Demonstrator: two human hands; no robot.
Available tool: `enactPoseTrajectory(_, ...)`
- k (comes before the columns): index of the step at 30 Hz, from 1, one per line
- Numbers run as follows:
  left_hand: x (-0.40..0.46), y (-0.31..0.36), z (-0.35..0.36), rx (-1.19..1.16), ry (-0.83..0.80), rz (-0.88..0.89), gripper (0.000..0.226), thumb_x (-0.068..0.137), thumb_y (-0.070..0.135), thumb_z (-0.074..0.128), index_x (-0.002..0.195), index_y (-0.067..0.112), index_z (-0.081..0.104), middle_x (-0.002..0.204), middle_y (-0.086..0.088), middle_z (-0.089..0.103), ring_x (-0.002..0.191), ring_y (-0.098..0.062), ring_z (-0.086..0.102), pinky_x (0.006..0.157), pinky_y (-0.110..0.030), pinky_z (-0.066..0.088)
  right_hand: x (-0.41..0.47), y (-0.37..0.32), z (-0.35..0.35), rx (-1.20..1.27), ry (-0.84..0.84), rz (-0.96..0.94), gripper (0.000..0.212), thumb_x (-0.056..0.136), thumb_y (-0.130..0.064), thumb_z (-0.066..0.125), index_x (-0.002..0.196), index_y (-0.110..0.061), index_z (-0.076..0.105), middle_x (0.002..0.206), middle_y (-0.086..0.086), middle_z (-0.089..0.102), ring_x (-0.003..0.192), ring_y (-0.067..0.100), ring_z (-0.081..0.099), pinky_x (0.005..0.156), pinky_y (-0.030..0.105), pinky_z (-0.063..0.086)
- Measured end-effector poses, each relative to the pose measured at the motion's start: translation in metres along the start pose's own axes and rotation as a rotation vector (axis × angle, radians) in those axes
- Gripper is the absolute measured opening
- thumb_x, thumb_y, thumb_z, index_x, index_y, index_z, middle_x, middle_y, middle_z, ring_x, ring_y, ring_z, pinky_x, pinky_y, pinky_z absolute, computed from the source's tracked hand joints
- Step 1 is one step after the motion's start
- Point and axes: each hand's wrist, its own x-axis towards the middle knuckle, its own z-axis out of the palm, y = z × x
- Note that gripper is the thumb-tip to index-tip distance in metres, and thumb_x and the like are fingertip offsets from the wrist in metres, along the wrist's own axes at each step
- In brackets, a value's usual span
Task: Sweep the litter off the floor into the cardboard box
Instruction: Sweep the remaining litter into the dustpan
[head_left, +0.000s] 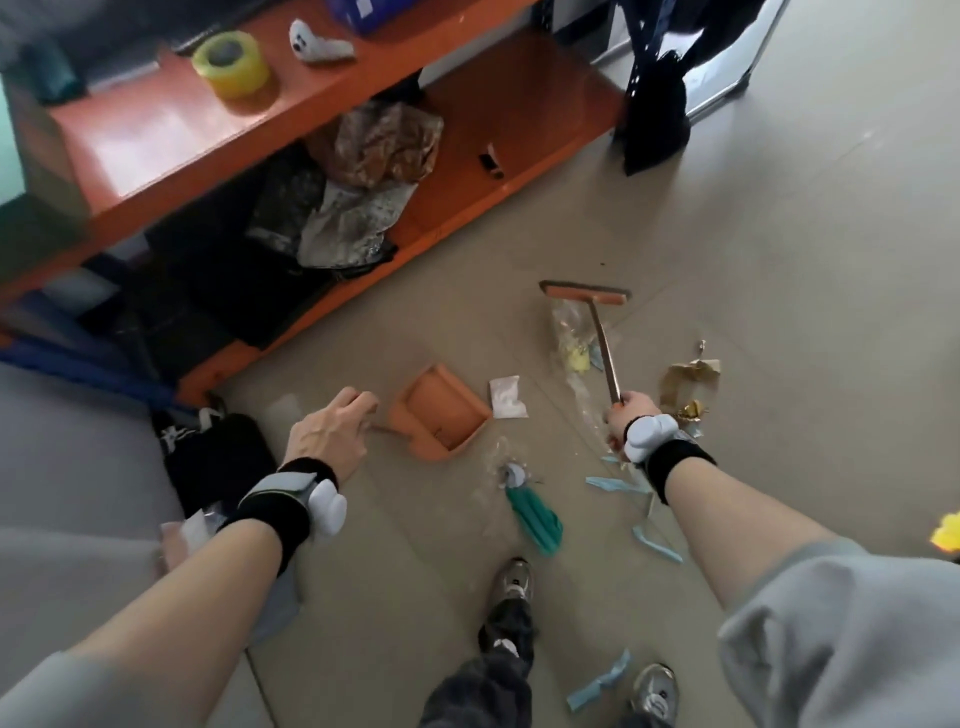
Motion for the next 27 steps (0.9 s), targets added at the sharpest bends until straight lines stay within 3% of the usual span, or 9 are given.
enactPoseTrajectory(3, 0.023, -0.006, 0.011, 0.009, -0.029, 0.028, 0.017, 0.093, 0.021, 0.05, 0.107, 0.031, 0.051, 0.105, 0.007, 0.05, 0.079, -0.031, 0.06, 0.058, -0.036, 0.039, 0.0, 0.007, 0.008, -0.129, -0.133, 0.058, 0.029, 0.091, -0.003, 0.046, 0.115, 0.003, 0.061, 0.07, 0.009, 0.055, 0.063, 0.026, 0.056, 0.055, 0.025, 0.048)
enactPoseTrajectory(6, 0.035, -0.004, 0.017, -0.012, -0.057, 0.051, 0.018, 0.093, 0.02, 0.051, 0.107, 0.03, 0.051, 0.106, 0.006, 0.051, 0.078, -0.033, 0.06, 0.059, -0.037, 0.041, -0.029, 0.029, 0.009, -0.23, -0.224, 0.068, 0.033, 0.096, -0.006, 0.047, 0.124, 0.008, 0.055, 0.068, 0.005, 0.052, 0.053, 0.016, 0.053, 0.033, 0.014, 0.042)
enactPoseTrajectory(10, 0.05, 0.006, 0.019, -0.044, -0.075, 0.088, 0.02, 0.093, 0.017, 0.05, 0.107, 0.032, 0.05, 0.107, 0.007, 0.05, 0.077, -0.032, 0.06, 0.061, -0.039, 0.046, -0.078, 0.06, 0.017, -0.244, -0.262, 0.11, 0.03, 0.096, -0.009, 0.046, 0.12, 0.003, 0.058, 0.067, 0.003, 0.052, 0.053, 0.015, 0.053, 0.046, 0.022, 0.044)
enactPoseTrajectory(12, 0.059, 0.013, 0.016, -0.02, -0.092, 0.115, 0.021, 0.092, 0.017, 0.05, 0.108, 0.032, 0.05, 0.106, 0.006, 0.049, 0.078, -0.031, 0.059, 0.06, -0.037, 0.042, -0.097, 0.066, 0.017, -0.17, -0.269, 0.168, 0.021, 0.095, -0.008, 0.044, 0.11, -0.003, 0.059, 0.066, 0.005, 0.051, 0.051, 0.017, 0.051, 0.045, 0.021, 0.04)
enactPoseTrajectory(17, 0.096, 0.016, 0.001, 0.085, -0.184, 0.248, 0.03, 0.086, 0.015, 0.056, 0.107, 0.035, 0.048, 0.107, 0.007, 0.048, 0.084, -0.031, 0.061, 0.062, -0.037, 0.042, -0.125, 0.071, -0.02, 0.149, -0.143, 0.23, 0.028, 0.089, -0.001, 0.043, 0.109, -0.005, 0.062, 0.061, 0.009, 0.043, 0.039, 0.016, 0.037, 0.036, 0.011, 0.026)
enactPoseTrajectory(22, 0.136, 0.032, -0.015, 0.19, -0.264, 0.462, 0.03, 0.088, 0.023, 0.06, 0.108, 0.04, 0.046, 0.109, 0.015, 0.045, 0.085, -0.026, 0.063, 0.063, -0.037, 0.047, -0.131, 0.085, -0.062, 0.254, 0.007, 0.207, 0.027, 0.089, 0.001, 0.039, 0.099, -0.014, 0.059, 0.061, 0.007, 0.04, 0.034, 0.013, 0.033, 0.035, 0.007, 0.024)
enactPoseTrajectory(27, 0.161, 0.059, -0.017, 0.273, -0.257, 0.613, 0.024, 0.09, 0.027, 0.055, 0.107, 0.04, 0.045, 0.106, 0.012, 0.045, 0.077, -0.024, 0.061, 0.057, -0.035, 0.044, -0.096, 0.094, -0.094, 0.3, 0.137, 0.209, 0.022, 0.09, 0.002, 0.04, 0.097, -0.01, 0.058, 0.06, 0.008, 0.042, 0.042, 0.016, 0.038, 0.032, 0.01, 0.028)
